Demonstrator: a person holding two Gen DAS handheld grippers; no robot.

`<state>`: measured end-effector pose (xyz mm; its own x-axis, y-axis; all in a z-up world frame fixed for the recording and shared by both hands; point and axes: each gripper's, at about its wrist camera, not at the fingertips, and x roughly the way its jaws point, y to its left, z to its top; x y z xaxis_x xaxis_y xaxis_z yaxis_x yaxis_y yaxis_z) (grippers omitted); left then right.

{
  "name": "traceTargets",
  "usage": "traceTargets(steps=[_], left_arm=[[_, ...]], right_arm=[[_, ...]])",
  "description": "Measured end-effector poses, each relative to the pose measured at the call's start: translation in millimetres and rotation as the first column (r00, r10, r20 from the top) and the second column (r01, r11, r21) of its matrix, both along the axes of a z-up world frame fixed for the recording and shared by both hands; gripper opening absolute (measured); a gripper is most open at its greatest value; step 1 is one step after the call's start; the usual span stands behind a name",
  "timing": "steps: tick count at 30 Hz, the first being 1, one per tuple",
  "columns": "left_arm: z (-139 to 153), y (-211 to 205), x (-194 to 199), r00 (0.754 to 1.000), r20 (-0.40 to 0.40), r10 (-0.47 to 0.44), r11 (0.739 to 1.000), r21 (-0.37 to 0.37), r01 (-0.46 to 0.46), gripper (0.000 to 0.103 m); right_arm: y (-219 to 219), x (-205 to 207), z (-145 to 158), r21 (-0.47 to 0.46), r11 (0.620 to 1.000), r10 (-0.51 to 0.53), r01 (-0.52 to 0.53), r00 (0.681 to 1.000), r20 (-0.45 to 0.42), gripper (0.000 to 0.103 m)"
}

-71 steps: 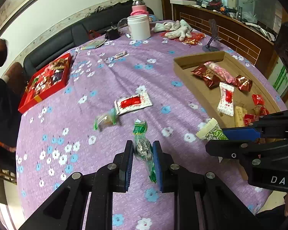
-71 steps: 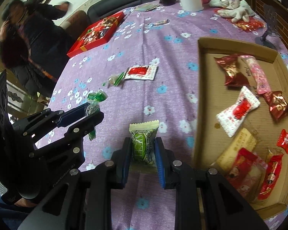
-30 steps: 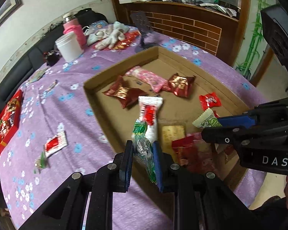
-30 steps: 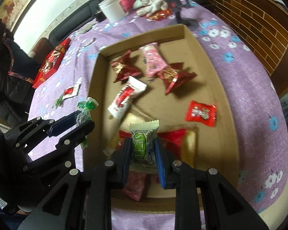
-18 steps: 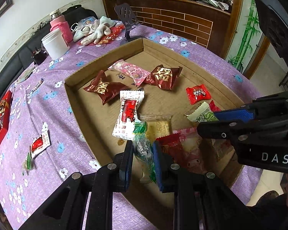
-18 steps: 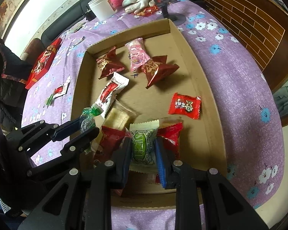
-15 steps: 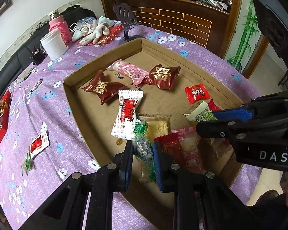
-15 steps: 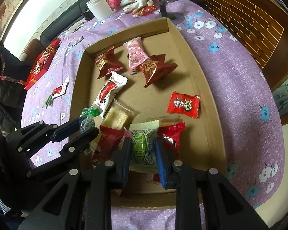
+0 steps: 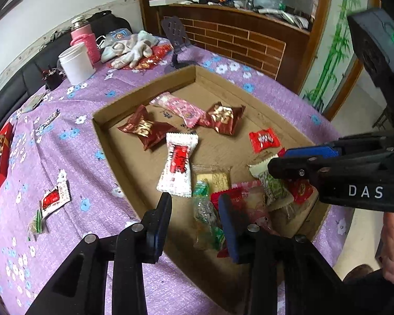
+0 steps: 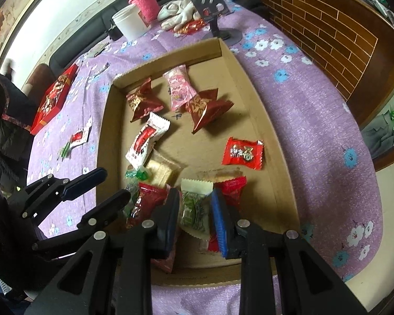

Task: Organize snacks
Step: 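Lower both candies into the tray and open both grippers, then move both grippers back to the pile and grasp the clear green-ended candy with the left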

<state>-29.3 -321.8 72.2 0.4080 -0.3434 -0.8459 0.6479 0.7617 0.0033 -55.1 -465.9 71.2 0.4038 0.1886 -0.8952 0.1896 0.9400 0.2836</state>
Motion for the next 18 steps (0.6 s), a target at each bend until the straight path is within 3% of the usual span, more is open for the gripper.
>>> traceTargets(steps=[12, 18], left_arm=[[8.1, 61.4, 19.6, 0.991, 0.002, 0.134, 0.991, -0.031, -0.134, 0.038], [6.8, 126.7, 48.8, 0.966, -0.013, 0.257, 0.965, -0.046, -0.257, 0.038]], right_arm=[[37.4, 9.9, 9.3, 0.008, 0.997, 0.070, -0.071, 0.997, 0.030, 0.025], [63.4, 12.3, 13.9, -0.001, 0.992, 0.123, -0.123, 0.992, 0.036, 0.025]])
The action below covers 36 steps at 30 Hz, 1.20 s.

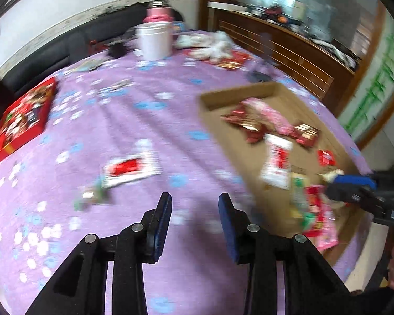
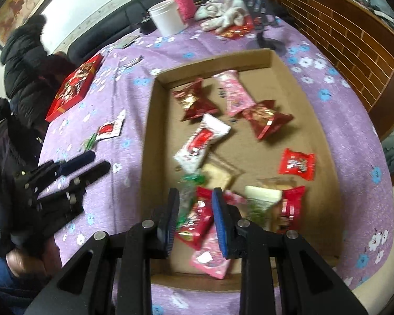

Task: Organize snacks
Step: 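Move both grippers back to the pile and grasp the clear green-ended candy with the left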

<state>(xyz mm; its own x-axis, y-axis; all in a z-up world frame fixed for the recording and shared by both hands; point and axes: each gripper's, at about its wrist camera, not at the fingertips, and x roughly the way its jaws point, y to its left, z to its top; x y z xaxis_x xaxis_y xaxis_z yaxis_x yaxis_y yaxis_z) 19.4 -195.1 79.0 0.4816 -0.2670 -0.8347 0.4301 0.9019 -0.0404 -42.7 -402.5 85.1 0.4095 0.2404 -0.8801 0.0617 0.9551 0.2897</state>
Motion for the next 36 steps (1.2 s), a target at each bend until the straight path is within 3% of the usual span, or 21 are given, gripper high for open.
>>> traceTargets(steps=[8, 14, 16, 25, 26, 28, 36], left_arm=[[-17.6, 91.3, 78.4, 0.981, -0.074, 0.179, 0.984, -0.015, -0.180, 0.040], [-48.0, 94.8, 111.4, 0.976, -0.150, 0.156, 0.985, -0.054, -0.165, 0.040], [-58.9, 93.9, 109.3, 0.974, -0.190, 0.124, 0.988, -0.064, -0.138, 0.040], [-50.9, 100.5, 55.2, 0.976, -0.218, 0.008, 0.991, -0.129, -0.037, 0.041], [-47.8, 99.3, 51.6, 0.979, -0.205, -0.005, 0.992, -0.125, -0.021, 0.044], [-44.2, 98.2, 48.5, 0.982, -0.189, -0.017, 0.994, -0.111, -0.004, 0.064], [-37.8, 99.5, 31.8, 0.985, -0.164, -0.049, 0.997, -0.067, 0.038, 0.066]], right_arm=[[11.9, -7.6, -2.7, -0.018, 1.000, -0.007, 0.006, 1.000, -0.021, 0.025], [7.4, -15.0, -3.1, -0.026, 0.999, -0.041, 0.041, 0.999, -0.035, 0.025], [6.9, -15.5, -2.3, -0.028, 0.999, -0.045, 0.044, 0.998, -0.035, 0.025], [9.3, -12.4, -0.2, -0.024, 0.999, -0.037, 0.037, 0.999, -0.029, 0.025], [9.8, -10.8, -0.5, -0.022, 0.999, -0.035, 0.034, 0.999, -0.029, 0.025], [12.5, -8.1, -0.3, -0.020, 1.000, -0.024, 0.024, 0.999, -0.030, 0.025], [10.7, -6.4, -0.6, -0.022, 1.000, -0.020, 0.019, 0.999, -0.029, 0.025]])
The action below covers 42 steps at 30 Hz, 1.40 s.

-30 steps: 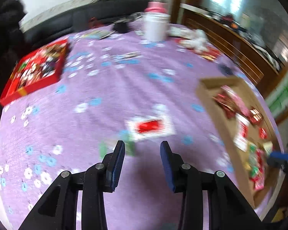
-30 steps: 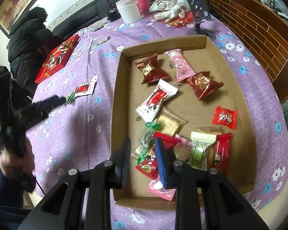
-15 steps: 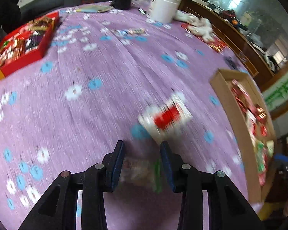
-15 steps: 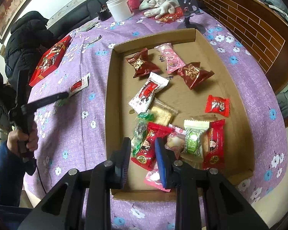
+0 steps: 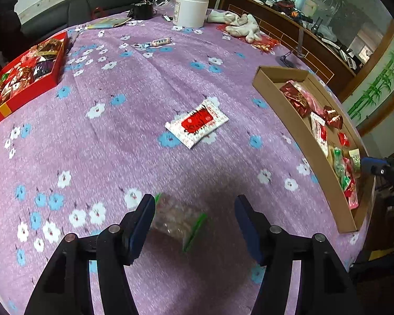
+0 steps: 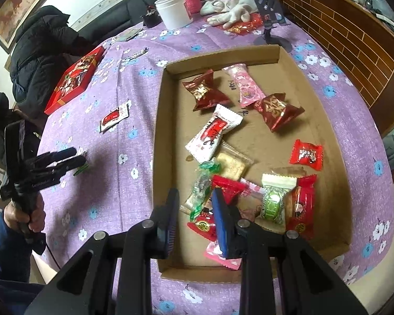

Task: Organize snacks
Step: 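Move both grippers back to the pile and grasp the clear green-ended candy with the left, then grasp the white-red candy pack with the right gripper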

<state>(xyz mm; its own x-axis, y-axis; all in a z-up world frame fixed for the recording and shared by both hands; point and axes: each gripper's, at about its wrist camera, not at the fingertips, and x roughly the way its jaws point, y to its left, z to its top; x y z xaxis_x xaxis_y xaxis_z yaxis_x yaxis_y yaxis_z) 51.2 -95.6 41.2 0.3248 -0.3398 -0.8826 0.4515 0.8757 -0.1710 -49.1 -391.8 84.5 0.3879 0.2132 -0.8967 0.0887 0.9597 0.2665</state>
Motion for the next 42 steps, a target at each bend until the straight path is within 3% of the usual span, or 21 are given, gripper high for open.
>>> traceTargets(steps=[5, 6, 7, 8, 12, 15, 22, 30, 37, 38, 42], left_arm=[[-9.3, 0.9, -6.8, 0.999, 0.016, 0.041, 0.999, 0.027, -0.042, 0.066], [-10.8, 0.8, -7.3, 0.999, 0.020, 0.047, 0.998, 0.031, -0.047, 0.061], [-13.7, -0.3, -7.9, 0.998, 0.033, 0.058, 0.997, 0.050, -0.060, 0.046], [-17.6, -1.6, -7.8, 0.997, 0.040, 0.066, 0.995, 0.075, -0.069, 0.038], [-18.9, -0.1, -14.3, 0.992, 0.091, 0.093, 0.993, 0.058, -0.098, 0.036], [-11.1, 4.3, -19.8, 0.986, 0.118, 0.120, 0.992, 0.025, -0.124, 0.027], [5.9, 22.2, -34.7, 0.980, 0.120, 0.160, 0.987, -0.014, -0.160, 0.026], [9.3, 43.7, -59.5, 0.974, 0.107, 0.201, 0.979, -0.012, -0.201, 0.026], [14.3, 65.2, -75.9, 0.963, 0.096, 0.251, 0.968, -0.020, -0.251, 0.027], [13.9, 66.8, -76.1, 0.962, 0.094, 0.256, 0.967, -0.021, -0.255, 0.027], [12.6, 73.0, -76.0, 0.958, 0.085, 0.275, 0.961, -0.027, -0.274, 0.027]], right_arm=[[-2.9, -1.9, 0.0, 0.002, 1.000, -0.005, 0.005, 1.000, 0.002, 0.025], [-2.7, -2.2, 0.0, 0.003, 1.000, -0.006, 0.006, 1.000, 0.002, 0.025], [-2.6, -2.4, 0.0, 0.003, 1.000, -0.004, 0.004, 1.000, 0.003, 0.025], [-2.2, -2.2, -0.1, 0.003, 1.000, -0.002, 0.002, 1.000, 0.002, 0.025], [5.4, -0.3, -0.4, 0.002, 1.000, 0.014, -0.014, 1.000, 0.004, 0.025], [14.5, 4.4, -1.3, 0.007, 0.999, 0.038, -0.038, 0.999, 0.000, 0.025], [59.6, 40.1, 6.7, 0.045, 0.983, 0.179, -0.179, 0.984, 0.002, 0.025], [152.8, 132.9, -4.3, 0.035, 0.926, 0.377, -0.377, 0.926, 0.005, 0.025], [189.2, 215.0, -34.7, 0.043, 0.913, 0.406, -0.405, 0.914, -0.020, 0.027], [191.7, 222.8, -41.5, 0.043, 0.909, 0.416, -0.415, 0.909, -0.032, 0.032], [188.4, 239.0, -63.3, 0.061, 0.917, 0.399, -0.395, 0.914, -0.077, 0.032]])
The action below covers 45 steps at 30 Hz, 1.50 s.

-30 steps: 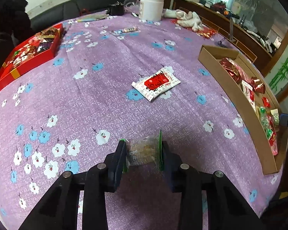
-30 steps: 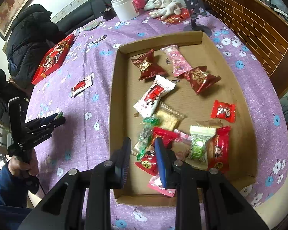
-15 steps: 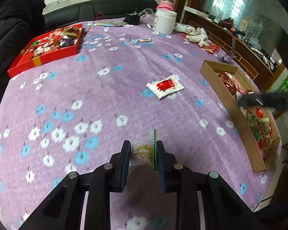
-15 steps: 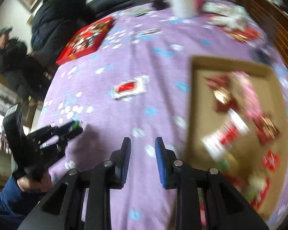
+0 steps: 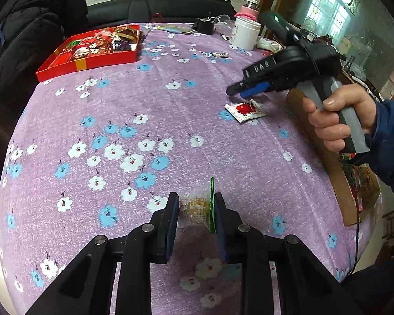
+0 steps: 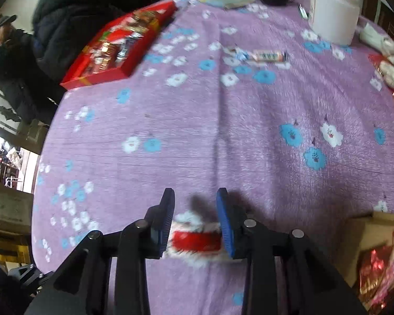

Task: Organize snacks
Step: 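Grasp the white-red candy pack with the right gripper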

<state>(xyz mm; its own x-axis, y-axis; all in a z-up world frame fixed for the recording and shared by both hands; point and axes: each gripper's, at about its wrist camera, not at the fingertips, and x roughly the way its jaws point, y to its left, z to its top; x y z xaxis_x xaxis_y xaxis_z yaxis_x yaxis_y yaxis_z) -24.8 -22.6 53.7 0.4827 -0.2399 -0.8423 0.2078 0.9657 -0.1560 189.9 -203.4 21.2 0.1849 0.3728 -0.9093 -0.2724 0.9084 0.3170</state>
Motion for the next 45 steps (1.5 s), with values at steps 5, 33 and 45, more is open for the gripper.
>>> traceTargets(steps=[5, 33, 45], left_arm=[[-0.5, 1.1, 5.4, 1.000, 0.003, 0.002, 1.000, -0.009, -0.002, 0.027], [-1.9, -11.7, 14.6, 0.999, 0.006, -0.051, 0.998, -0.019, 0.051, 0.027], [2.3, -19.5, 6.1, 0.997, 0.015, -0.076, 0.997, -0.006, 0.077, 0.026]], right_arm=[[-13.1, -23.1, -4.1, 0.073, 0.997, -0.002, 0.008, 0.997, -0.080, 0.039], [19.4, -98.8, 15.3, -0.141, 0.989, 0.048, -0.042, 0.998, 0.034, 0.005], [14.1, -105.8, 15.7, -0.134, 0.991, -0.022, 0.024, 1.000, 0.017, 0.047]])
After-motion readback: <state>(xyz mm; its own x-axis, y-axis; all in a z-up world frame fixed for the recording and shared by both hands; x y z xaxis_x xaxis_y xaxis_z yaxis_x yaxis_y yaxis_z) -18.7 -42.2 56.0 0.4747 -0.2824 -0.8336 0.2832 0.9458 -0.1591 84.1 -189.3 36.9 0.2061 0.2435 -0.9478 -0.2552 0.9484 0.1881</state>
